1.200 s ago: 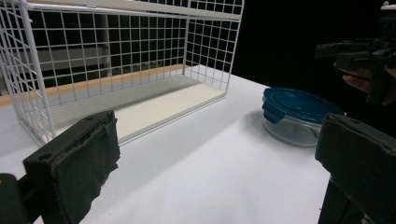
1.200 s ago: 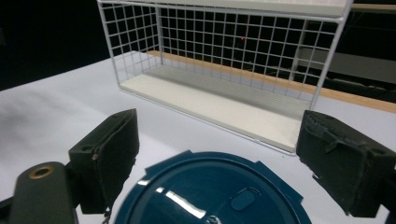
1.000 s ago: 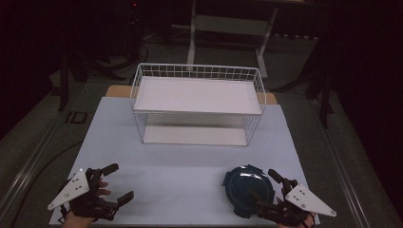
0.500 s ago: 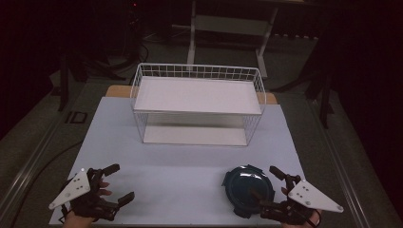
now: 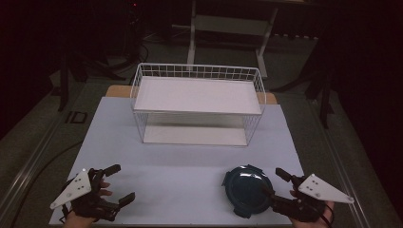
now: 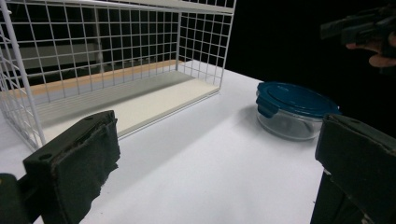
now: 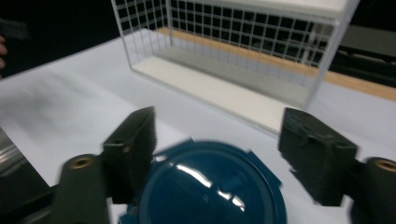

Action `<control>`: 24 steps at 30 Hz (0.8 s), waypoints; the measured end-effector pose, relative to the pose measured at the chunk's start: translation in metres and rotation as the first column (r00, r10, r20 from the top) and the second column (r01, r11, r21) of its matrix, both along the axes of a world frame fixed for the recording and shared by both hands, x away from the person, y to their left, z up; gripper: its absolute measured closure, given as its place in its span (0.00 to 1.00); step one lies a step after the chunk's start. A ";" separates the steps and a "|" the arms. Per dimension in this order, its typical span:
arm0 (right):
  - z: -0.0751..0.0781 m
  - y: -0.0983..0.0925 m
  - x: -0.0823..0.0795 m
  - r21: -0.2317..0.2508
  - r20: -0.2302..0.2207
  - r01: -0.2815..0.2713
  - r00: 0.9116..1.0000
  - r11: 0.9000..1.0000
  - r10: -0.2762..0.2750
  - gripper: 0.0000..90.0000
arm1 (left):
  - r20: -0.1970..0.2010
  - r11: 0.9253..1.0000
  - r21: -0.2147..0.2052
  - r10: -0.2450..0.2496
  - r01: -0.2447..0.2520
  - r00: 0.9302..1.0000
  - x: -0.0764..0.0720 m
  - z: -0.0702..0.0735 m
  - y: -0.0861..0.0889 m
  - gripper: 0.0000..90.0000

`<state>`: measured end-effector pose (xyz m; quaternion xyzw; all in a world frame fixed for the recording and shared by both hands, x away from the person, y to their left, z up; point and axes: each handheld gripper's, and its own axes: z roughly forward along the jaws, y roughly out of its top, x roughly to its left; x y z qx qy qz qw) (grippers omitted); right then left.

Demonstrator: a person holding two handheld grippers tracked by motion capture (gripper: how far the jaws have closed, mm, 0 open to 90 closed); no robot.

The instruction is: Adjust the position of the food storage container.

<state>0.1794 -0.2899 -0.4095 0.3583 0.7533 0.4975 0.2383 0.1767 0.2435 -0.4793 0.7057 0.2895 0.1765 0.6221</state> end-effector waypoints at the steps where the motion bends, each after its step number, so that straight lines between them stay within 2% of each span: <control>1: -0.004 -0.004 -0.002 -0.017 -0.013 0.019 1.000 1.000 -0.019 0.44 | 0.000 1.000 0.003 0.003 -0.003 1.000 0.000 0.000 0.000 0.00; 3: -0.006 -0.006 -0.002 -0.020 -0.019 0.025 1.000 0.999 -0.025 0.47 | 0.000 1.000 0.001 0.004 -0.004 1.000 0.000 0.000 0.000 0.00; 4: -0.012 -0.010 -0.004 -0.028 -0.042 0.032 0.999 0.999 -0.033 0.56 | -0.001 1.000 -0.001 0.005 -0.005 1.000 0.000 0.000 0.000 0.00; 5: -0.012 -0.010 -0.004 -0.028 -0.042 0.032 0.999 0.999 -0.033 0.56 | -0.002 1.000 -0.002 0.005 -0.005 1.000 0.000 0.000 0.000 0.00; 7: -0.020 -0.016 -0.006 -0.048 -0.067 0.042 0.997 0.998 -0.045 0.68 | -0.003 1.000 -0.002 0.004 -0.004 1.000 0.000 0.000 0.000 0.00; 9: -0.026 -0.020 -0.006 -0.051 -0.093 0.044 0.994 0.998 -0.049 0.76 | -0.002 1.000 -0.002 0.003 -0.003 1.000 0.000 0.000 0.000 0.00; 10: -0.026 -0.020 -0.006 -0.051 -0.093 0.044 0.994 0.998 -0.049 0.76 | -0.002 1.000 -0.002 0.003 -0.003 1.000 0.000 0.000 0.000 0.00; 11: -0.033 -0.025 -0.007 -0.050 -0.128 0.040 0.991 0.998 -0.046 0.83 | -0.002 1.000 0.000 0.003 -0.003 1.000 0.000 0.000 0.000 0.00; 13: -0.035 -0.027 -0.007 -0.056 -0.144 0.042 0.988 0.998 -0.050 0.86 | -0.002 1.000 0.006 0.006 -0.006 1.000 0.000 0.000 0.000 0.00; 14: -0.039 -0.031 -0.007 -0.060 -0.173 0.046 0.983 0.997 -0.056 0.89 | -0.004 1.000 0.004 0.006 -0.006 1.000 0.001 -0.001 0.000 0.00; 15: -0.039 -0.031 -0.007 -0.060 -0.173 0.046 0.983 0.997 -0.056 0.89 | -0.004 1.000 0.004 0.006 -0.006 1.000 0.001 -0.001 0.000 0.00; 17: -0.046 -0.036 -0.006 -0.091 -0.209 0.059 0.975 0.994 -0.077 0.93 | -0.004 1.000 0.008 0.005 -0.005 1.000 0.001 -0.001 0.000 0.00; 18: -0.046 -0.036 -0.006 -0.091 -0.209 0.059 0.975 0.994 -0.077 0.93 | -0.004 1.000 0.008 0.005 -0.005 1.000 0.001 -0.001 0.000 0.00; 19: -0.051 -0.040 -0.005 -0.106 -0.235 0.071 0.967 0.992 -0.094 0.96 | -0.001 1.000 0.011 0.006 -0.006 1.000 0.001 -0.001 -0.001 0.00; 21: -0.053 -0.041 -0.005 -0.110 -0.240 0.075 0.966 0.991 -0.099 0.99 | -0.002 1.000 0.011 0.006 -0.006 1.000 0.001 -0.001 -0.001 0.00; 22: -0.058 -0.045 -0.005 -0.124 -0.262 0.084 0.958 0.989 -0.114 1.00 | -0.001 1.000 0.013 0.007 -0.007 1.000 0.001 -0.001 -0.001 0.00; 23: -0.058 -0.045 -0.005 -0.124 -0.262 0.084 0.958 0.989 -0.114 1.00 | -0.001 1.000 0.013 0.007 -0.007 1.000 0.001 -0.001 -0.001 0.00; 24: -0.063 -0.046 -0.004 -0.133 -0.289 0.083 0.950 0.988 -0.119 1.00 | -0.003 1.000 0.012 0.006 -0.006 1.000 0.001 -0.001 -0.001 0.00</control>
